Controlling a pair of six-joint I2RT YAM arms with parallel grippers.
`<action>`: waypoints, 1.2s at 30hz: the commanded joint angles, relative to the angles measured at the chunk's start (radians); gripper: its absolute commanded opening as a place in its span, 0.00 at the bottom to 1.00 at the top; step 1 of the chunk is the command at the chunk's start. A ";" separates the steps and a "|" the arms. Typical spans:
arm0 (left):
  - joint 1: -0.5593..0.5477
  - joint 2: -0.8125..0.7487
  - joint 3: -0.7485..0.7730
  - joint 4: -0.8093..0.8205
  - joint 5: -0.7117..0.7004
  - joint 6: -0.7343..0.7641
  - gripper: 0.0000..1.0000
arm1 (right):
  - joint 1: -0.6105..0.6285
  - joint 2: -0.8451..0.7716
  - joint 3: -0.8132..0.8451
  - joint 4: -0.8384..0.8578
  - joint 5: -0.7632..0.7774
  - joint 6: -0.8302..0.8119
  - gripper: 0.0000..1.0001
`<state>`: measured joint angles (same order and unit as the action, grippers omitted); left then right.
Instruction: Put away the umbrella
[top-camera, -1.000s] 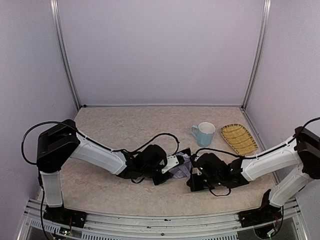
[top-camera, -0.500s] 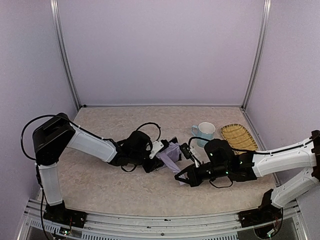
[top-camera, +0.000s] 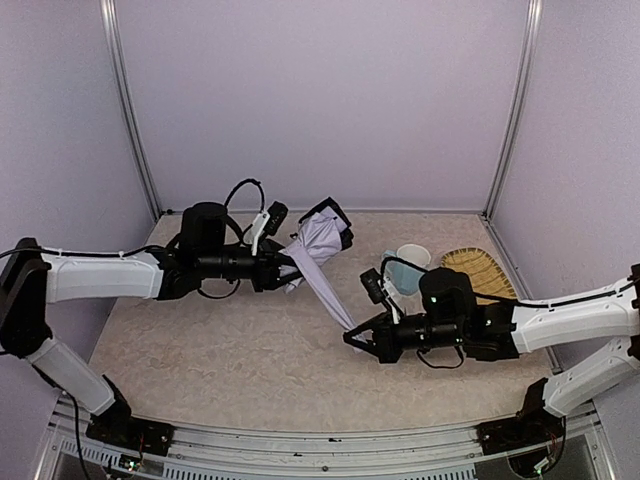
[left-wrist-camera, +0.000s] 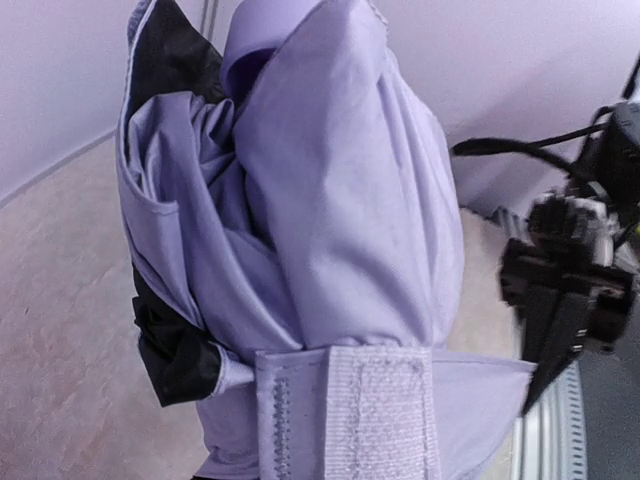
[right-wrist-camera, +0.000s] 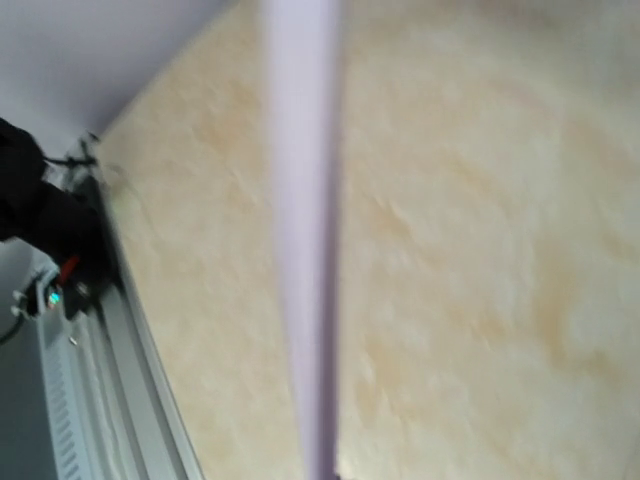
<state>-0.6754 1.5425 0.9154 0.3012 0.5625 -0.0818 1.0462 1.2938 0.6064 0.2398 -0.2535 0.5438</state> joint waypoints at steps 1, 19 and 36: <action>0.057 -0.204 -0.050 0.326 0.143 -0.176 0.00 | 0.003 -0.043 -0.060 -0.138 -0.049 -0.127 0.00; -0.601 -0.261 0.181 -0.588 0.109 0.616 0.00 | -0.296 -0.020 0.262 -0.081 -0.025 -0.715 0.00; -0.487 0.088 0.084 -0.579 0.198 0.656 0.00 | -0.109 -0.261 0.142 0.164 -0.185 -0.889 0.00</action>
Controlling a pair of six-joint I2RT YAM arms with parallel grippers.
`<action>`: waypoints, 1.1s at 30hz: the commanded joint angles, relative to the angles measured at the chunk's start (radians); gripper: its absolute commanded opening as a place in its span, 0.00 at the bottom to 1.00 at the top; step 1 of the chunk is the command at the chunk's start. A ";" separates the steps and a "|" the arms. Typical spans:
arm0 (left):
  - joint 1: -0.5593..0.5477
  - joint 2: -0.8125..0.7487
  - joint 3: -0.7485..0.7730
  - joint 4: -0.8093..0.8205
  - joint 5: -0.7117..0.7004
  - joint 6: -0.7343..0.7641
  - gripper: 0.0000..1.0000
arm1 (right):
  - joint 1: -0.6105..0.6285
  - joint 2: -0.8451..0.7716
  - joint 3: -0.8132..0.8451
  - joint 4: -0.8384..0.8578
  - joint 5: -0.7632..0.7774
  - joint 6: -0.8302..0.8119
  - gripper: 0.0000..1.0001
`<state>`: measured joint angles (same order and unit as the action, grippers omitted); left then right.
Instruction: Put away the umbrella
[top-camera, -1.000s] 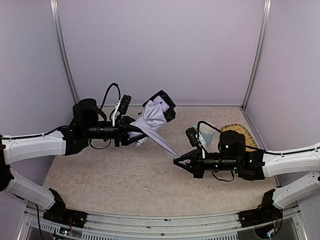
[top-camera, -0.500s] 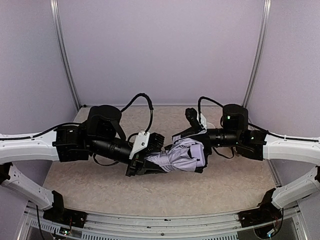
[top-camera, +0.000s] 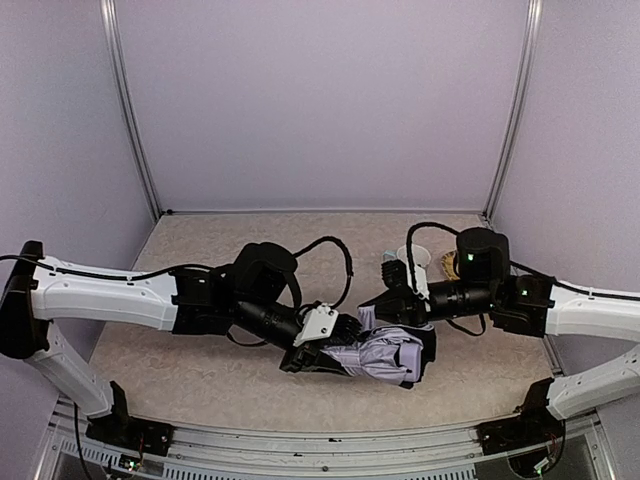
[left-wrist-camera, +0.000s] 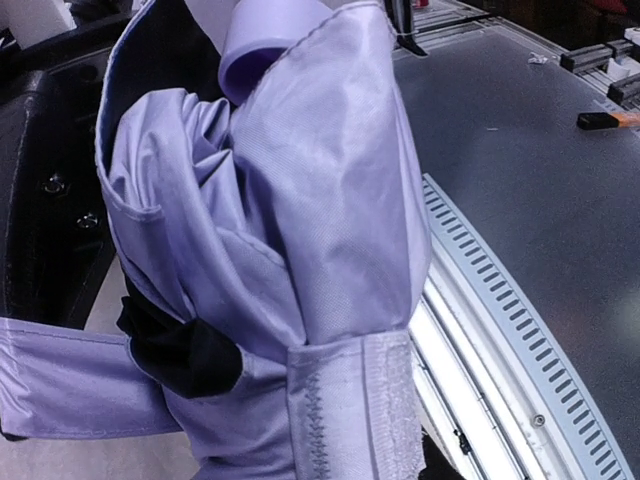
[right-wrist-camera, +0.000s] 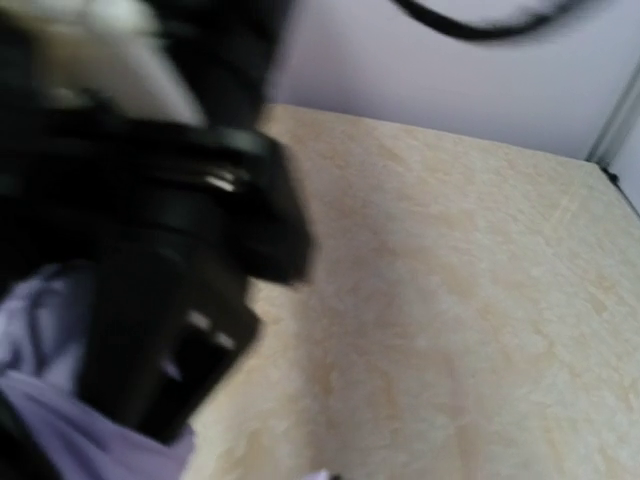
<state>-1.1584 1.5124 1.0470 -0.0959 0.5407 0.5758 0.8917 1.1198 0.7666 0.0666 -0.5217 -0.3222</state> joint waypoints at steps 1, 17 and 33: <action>0.000 0.148 -0.033 -0.193 0.231 0.006 0.00 | 0.063 -0.085 -0.030 0.342 0.089 -0.027 0.00; 0.150 0.431 -0.038 0.026 -0.063 -0.202 0.00 | 0.132 0.214 -0.271 0.785 0.153 -0.091 0.00; 0.164 0.425 -0.210 0.432 -0.274 -0.223 0.26 | 0.174 0.546 -0.354 1.051 0.078 -0.188 0.00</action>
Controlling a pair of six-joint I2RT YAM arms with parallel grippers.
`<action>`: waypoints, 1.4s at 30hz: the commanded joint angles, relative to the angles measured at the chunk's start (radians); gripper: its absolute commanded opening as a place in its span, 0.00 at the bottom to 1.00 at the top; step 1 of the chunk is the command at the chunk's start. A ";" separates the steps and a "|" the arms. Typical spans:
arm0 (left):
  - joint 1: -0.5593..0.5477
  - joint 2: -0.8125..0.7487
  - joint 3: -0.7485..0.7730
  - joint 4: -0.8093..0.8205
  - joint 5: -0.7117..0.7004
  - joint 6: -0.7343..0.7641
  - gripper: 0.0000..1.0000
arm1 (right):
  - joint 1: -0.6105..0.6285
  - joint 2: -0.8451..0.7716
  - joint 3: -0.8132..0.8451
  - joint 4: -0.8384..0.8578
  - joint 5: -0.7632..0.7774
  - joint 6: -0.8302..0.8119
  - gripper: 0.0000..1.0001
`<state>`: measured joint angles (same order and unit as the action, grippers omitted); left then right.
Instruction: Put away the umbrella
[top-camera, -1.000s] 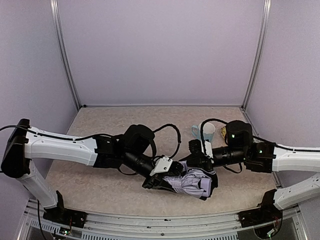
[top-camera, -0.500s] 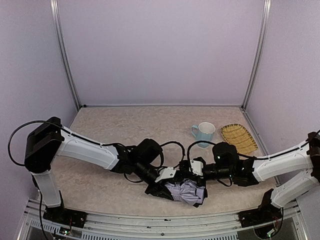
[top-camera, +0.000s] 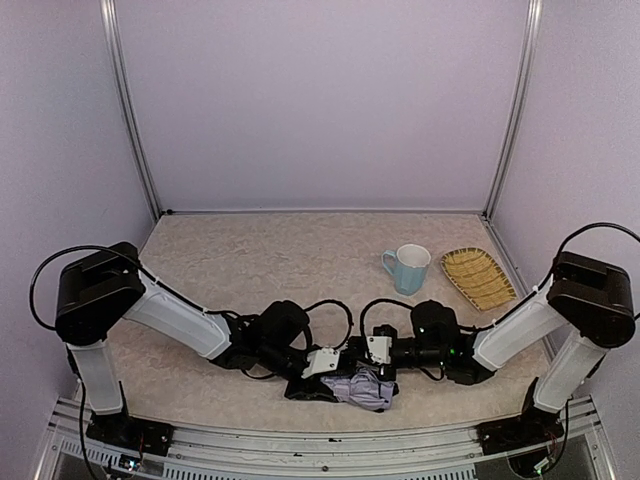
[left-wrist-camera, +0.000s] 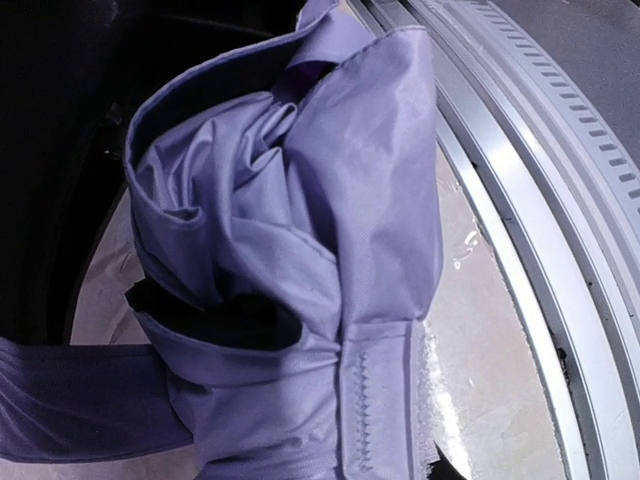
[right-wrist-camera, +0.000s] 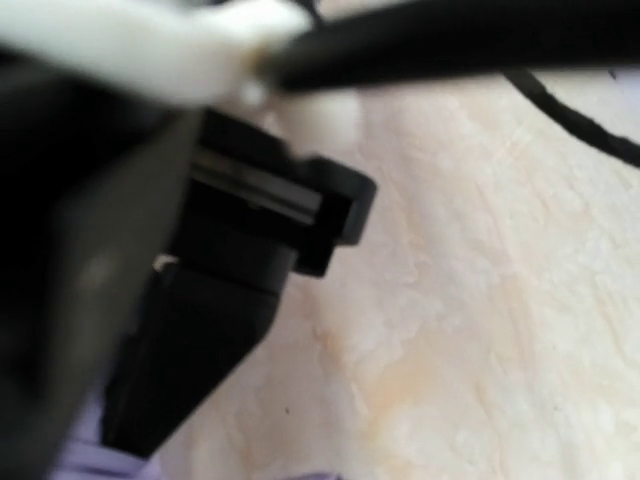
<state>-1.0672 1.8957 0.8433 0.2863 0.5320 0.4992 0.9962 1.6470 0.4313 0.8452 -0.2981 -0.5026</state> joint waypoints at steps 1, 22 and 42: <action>0.074 0.049 -0.001 0.044 -0.258 -0.142 0.30 | 0.074 0.034 -0.022 0.282 -0.149 -0.016 0.00; 0.087 -0.087 -0.233 0.388 -0.179 -0.041 0.56 | 0.096 0.135 -0.085 0.320 -0.041 -0.145 0.00; 0.098 -0.061 -0.120 0.291 -0.048 0.011 0.83 | 0.108 0.231 0.060 0.359 -0.090 -0.162 0.00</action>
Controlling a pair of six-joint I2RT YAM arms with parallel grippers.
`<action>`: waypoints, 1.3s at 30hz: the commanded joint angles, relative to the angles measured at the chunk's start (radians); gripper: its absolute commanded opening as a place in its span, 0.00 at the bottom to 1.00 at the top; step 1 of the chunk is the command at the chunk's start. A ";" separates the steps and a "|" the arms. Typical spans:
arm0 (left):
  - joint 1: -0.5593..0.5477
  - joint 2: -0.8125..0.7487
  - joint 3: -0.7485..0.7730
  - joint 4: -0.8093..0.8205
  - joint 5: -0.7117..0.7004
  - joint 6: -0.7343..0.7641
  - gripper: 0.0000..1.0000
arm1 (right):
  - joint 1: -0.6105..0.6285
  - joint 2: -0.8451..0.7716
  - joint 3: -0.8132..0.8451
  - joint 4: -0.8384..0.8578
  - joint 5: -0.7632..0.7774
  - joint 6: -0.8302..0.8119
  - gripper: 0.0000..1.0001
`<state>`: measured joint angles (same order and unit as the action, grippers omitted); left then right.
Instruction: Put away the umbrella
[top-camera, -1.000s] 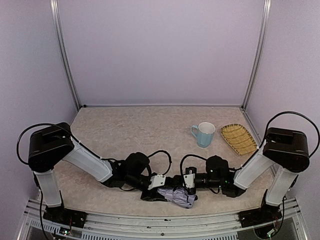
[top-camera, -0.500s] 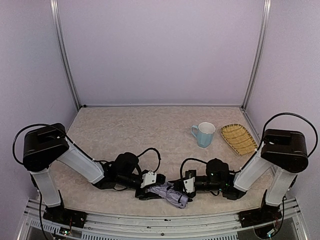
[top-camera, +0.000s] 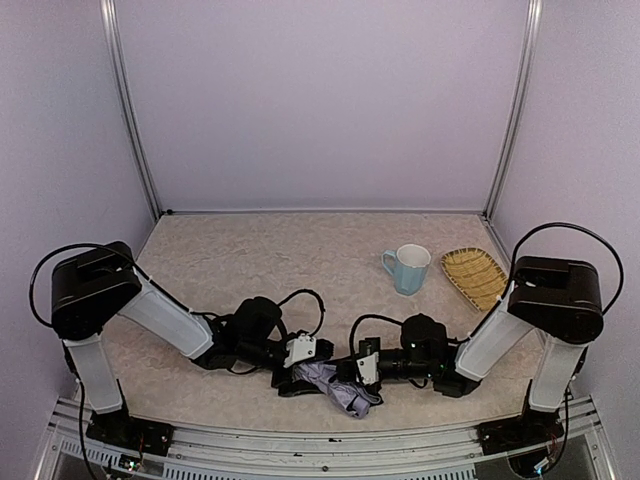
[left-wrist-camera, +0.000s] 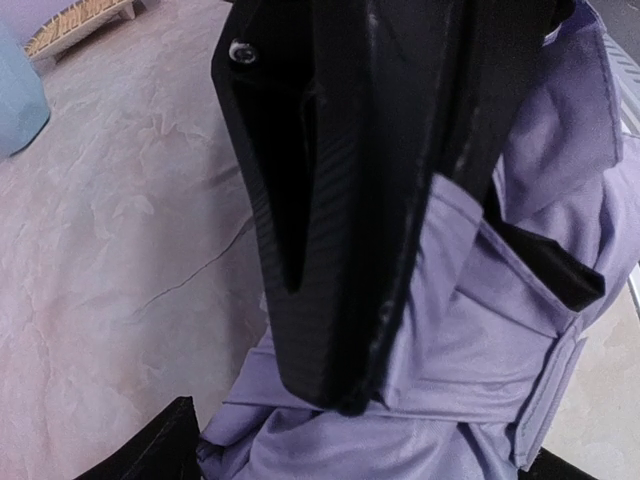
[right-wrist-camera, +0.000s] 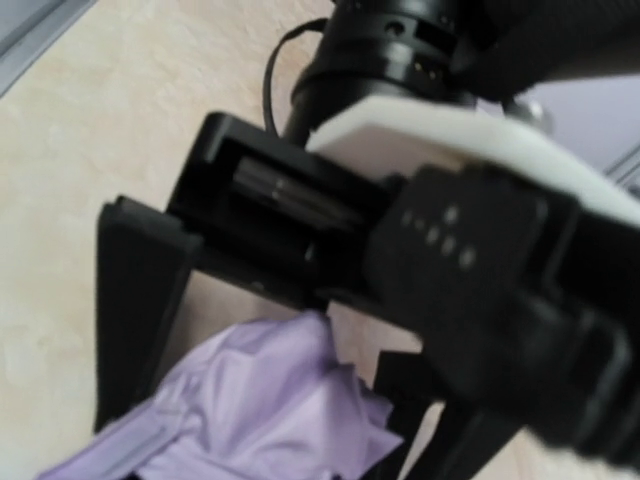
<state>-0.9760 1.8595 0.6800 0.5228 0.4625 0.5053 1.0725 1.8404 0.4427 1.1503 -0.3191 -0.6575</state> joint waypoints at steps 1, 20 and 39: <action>0.007 -0.026 0.044 0.052 0.028 0.009 0.82 | 0.032 0.045 0.051 0.058 -0.066 -0.012 0.00; 0.017 -0.021 0.102 -0.054 0.143 0.060 0.02 | 0.060 0.049 0.048 -0.015 -0.035 -0.091 0.11; 0.018 0.017 0.071 -0.052 -0.001 0.062 0.00 | 0.134 -0.022 -0.012 -0.083 0.068 -0.118 0.35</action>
<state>-0.9787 1.8591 0.7189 0.3729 0.5823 0.6163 1.1362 1.8107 0.4442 1.1458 -0.1825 -0.7937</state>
